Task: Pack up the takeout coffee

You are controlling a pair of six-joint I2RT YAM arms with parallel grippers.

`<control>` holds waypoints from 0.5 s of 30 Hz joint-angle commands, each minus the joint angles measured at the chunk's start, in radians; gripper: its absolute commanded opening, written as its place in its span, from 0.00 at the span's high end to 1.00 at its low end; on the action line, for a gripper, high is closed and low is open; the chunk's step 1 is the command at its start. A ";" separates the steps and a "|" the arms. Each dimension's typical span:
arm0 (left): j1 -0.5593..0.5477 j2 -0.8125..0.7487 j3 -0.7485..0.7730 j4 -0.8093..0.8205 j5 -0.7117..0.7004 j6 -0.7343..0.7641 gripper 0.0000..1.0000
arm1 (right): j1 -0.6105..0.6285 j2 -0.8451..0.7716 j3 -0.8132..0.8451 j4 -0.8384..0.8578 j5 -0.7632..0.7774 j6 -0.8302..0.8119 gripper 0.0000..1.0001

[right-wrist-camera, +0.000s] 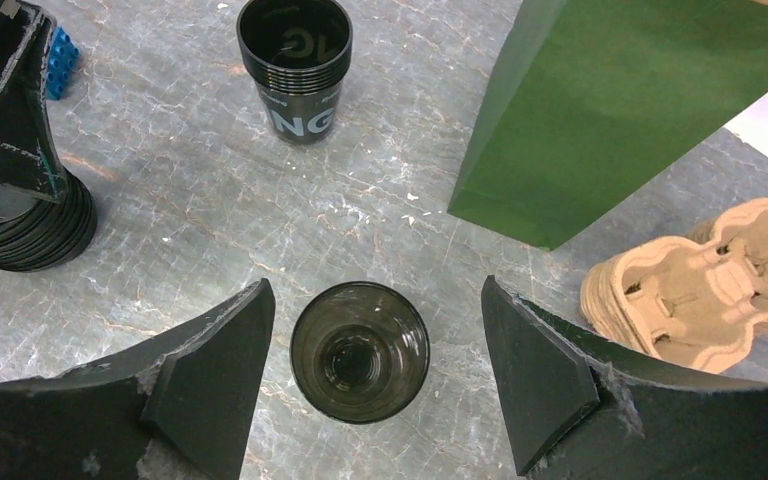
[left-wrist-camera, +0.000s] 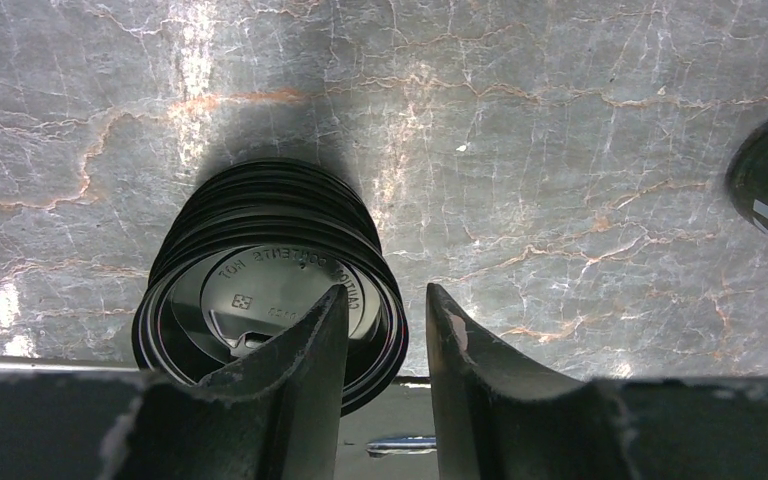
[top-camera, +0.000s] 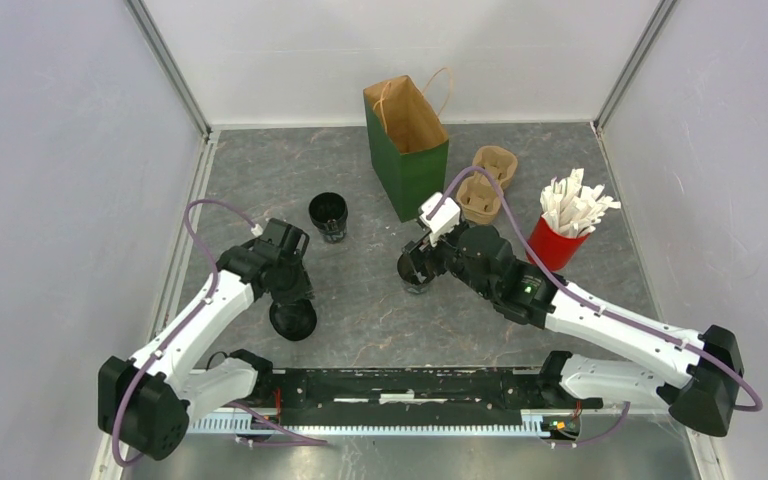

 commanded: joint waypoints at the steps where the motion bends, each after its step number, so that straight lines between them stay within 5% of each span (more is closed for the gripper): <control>1: 0.002 0.017 0.017 0.014 0.000 -0.021 0.60 | 0.002 -0.003 -0.027 0.052 -0.019 0.036 0.18; 15: 0.001 0.026 0.018 0.021 0.024 -0.011 0.84 | 0.002 -0.018 -0.073 0.090 -0.027 0.032 0.18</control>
